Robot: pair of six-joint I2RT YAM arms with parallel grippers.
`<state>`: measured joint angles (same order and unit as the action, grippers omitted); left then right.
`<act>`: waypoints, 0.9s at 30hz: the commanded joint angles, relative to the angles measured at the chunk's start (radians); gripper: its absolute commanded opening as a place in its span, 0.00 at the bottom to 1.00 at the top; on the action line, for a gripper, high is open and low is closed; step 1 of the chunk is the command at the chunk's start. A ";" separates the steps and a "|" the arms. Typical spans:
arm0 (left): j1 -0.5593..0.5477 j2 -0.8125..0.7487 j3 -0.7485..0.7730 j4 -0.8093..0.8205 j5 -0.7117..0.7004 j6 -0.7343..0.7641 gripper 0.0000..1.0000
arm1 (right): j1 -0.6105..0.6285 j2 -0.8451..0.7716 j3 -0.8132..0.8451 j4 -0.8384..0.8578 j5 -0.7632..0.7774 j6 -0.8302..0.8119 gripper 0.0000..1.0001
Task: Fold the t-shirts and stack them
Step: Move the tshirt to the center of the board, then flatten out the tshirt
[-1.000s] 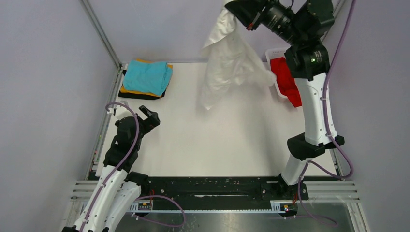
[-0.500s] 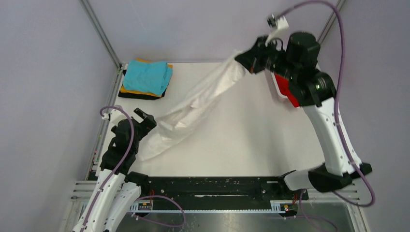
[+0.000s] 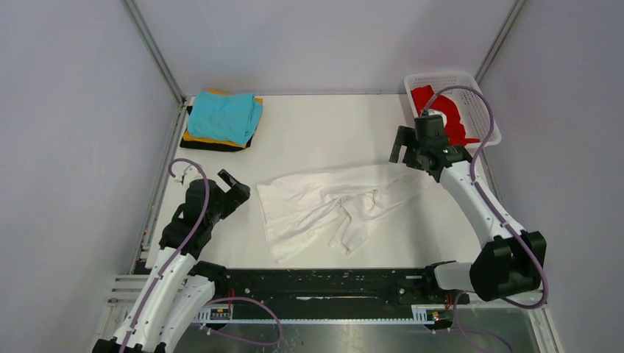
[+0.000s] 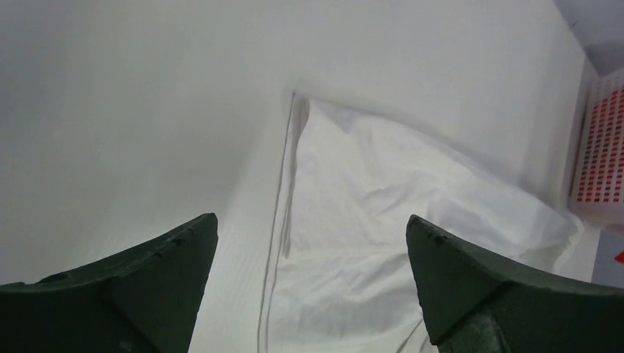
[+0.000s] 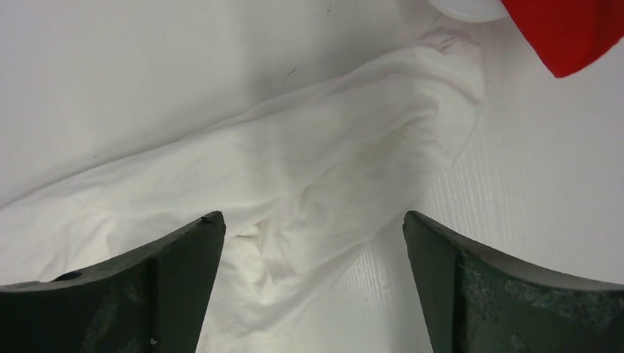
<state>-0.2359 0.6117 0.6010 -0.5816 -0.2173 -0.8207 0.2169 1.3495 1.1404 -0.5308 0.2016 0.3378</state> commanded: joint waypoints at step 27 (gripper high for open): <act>-0.735 0.396 -0.156 -0.007 0.167 -0.223 0.72 | 0.824 -0.196 -0.491 0.014 -0.038 0.469 0.85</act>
<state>-0.9180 0.9176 0.4263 -0.6449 -0.0059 -0.9886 0.9741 1.1393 0.6910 -0.5629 0.1967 0.7559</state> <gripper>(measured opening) 0.736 0.866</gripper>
